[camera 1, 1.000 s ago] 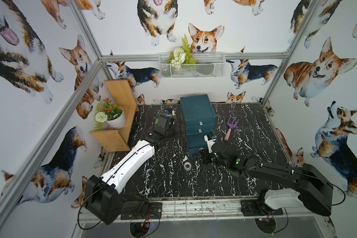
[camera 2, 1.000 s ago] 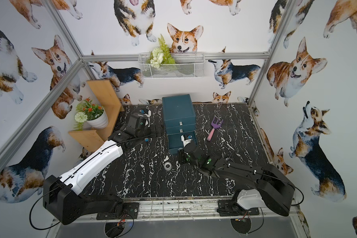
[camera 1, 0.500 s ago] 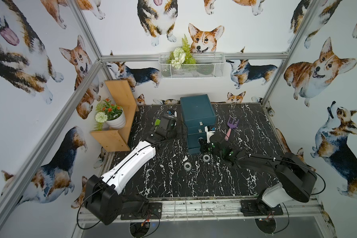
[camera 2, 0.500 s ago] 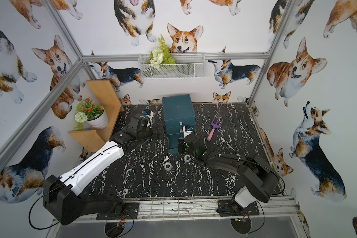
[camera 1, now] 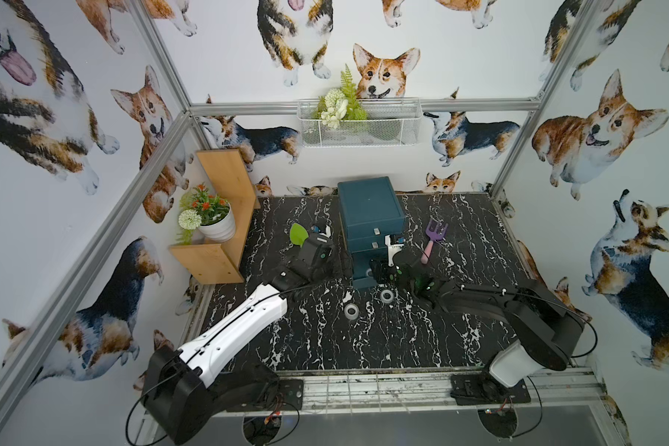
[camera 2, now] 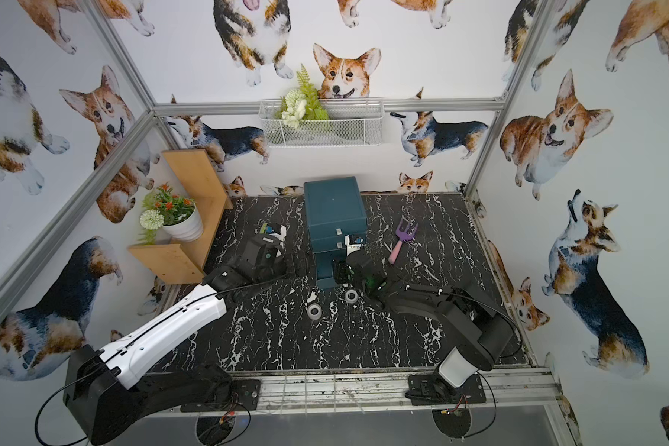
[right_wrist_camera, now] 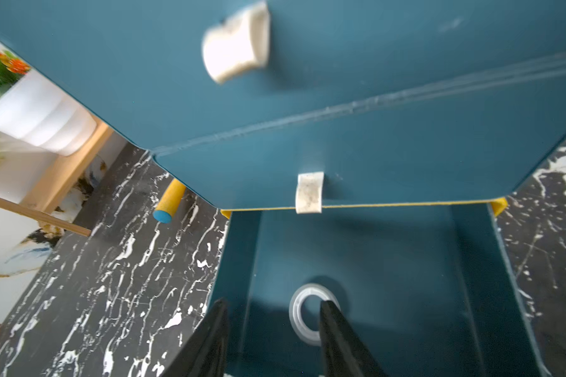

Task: Place the transparent tape into the drawer according to color
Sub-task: Place the tape in the drawer, then pick up the tape from the center of the board.

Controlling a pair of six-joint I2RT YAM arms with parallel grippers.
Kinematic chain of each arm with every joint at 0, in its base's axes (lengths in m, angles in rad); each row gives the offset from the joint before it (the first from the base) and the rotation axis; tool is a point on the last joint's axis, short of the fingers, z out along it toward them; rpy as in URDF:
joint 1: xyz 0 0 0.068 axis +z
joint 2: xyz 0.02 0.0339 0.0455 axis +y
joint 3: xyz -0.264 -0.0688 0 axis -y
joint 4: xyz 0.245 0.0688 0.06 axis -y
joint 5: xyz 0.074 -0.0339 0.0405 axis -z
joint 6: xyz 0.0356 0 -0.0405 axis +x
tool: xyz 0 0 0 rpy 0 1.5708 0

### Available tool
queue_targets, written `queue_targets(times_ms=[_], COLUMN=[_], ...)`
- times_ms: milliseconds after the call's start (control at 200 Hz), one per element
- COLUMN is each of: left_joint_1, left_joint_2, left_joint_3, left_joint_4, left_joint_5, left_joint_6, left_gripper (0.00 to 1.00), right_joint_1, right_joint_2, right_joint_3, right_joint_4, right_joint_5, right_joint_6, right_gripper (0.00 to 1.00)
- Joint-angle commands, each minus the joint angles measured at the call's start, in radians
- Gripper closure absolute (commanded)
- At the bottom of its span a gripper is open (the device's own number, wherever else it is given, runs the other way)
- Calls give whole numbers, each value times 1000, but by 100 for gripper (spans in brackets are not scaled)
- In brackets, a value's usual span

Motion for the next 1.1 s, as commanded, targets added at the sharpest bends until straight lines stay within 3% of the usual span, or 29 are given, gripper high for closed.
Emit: queue_targets(times_ms=[0, 205, 315, 485, 716, 1096], left_joint_1=[-26, -113, -140, -211, -219, -220], left_joint_2=[-31, -49, -1, 79, 176, 308], left_joint_3=[-72, -269, -324, -323, -292, -257], left_joint_4=[35, 59, 77, 72, 96, 99], left_joint_5=[-33, -71, -57, -82, -90, -87], left_joint_6=[-62, -181, -208, -206, -186, -165], left_gripper=[1, 4, 12, 25, 44, 61], right_joint_1=[1, 4, 16, 20, 21, 20], right_joint_2=[-42, -189, -243, -321, -379, -433], right_joint_3=[-16, -125, -175, -250, -290, -316], right_joint_4=[49, 20, -31, -65, -91, -118], right_joint_5=[-15, -39, -29, -11, -14, 7], right_joint_6=[-5, 36, 44, 59, 62, 62], right_gripper=[51, 55, 55, 56, 57, 57])
